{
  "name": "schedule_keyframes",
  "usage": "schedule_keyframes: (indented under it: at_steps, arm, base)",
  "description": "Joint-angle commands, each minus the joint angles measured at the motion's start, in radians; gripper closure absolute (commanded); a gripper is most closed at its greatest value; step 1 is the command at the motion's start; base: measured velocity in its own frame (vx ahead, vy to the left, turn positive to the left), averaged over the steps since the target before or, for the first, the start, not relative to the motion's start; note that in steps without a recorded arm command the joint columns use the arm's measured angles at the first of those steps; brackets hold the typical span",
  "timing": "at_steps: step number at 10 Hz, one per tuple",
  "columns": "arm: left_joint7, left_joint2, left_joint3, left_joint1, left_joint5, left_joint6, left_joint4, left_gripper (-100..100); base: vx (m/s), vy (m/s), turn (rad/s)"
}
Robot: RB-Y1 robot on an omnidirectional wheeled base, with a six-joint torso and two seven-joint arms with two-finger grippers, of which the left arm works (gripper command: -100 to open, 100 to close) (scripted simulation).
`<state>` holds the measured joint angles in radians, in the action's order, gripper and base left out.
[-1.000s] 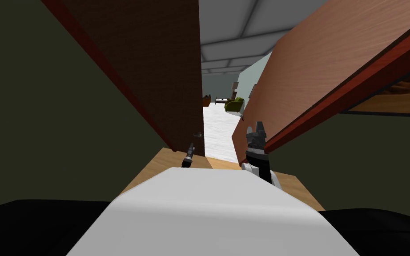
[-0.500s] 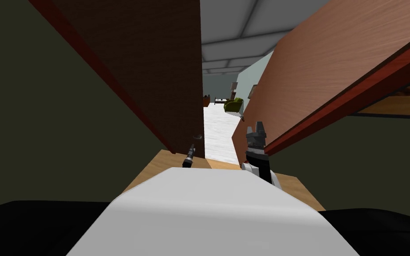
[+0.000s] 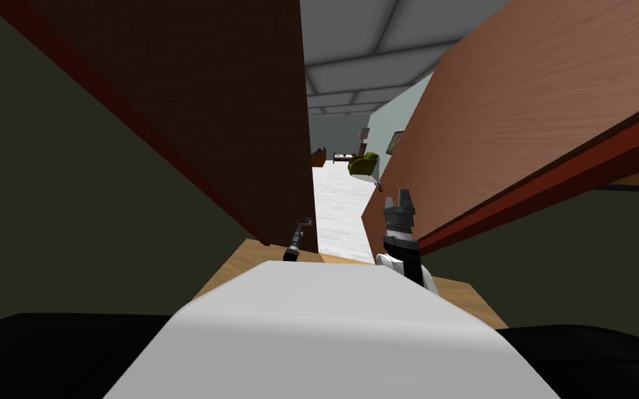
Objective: Push the door open
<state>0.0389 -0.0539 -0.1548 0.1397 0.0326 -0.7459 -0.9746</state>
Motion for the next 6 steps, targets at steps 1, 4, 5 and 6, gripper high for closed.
schedule_keyframes:
  at_steps: [1,4,5,6]
  arm:
    - [-0.001,0.004,0.003,-0.002,-0.002,-0.007,0.009,-100]
    - [-0.003,0.013,0.006,-0.003,-0.003,-0.011,0.016,-100]
    - [-0.003,0.013,0.006,-0.003,-0.003,-0.011,0.016,100]
    - [-0.003,0.013,0.006,-0.003,-0.003,-0.011,0.016,100]
  base:
    - [0.198,-0.004,-0.021]
    - [0.159,-0.016,-0.021]
    - [-0.011,0.004,0.003]
    - [-0.028,0.013,-0.009]
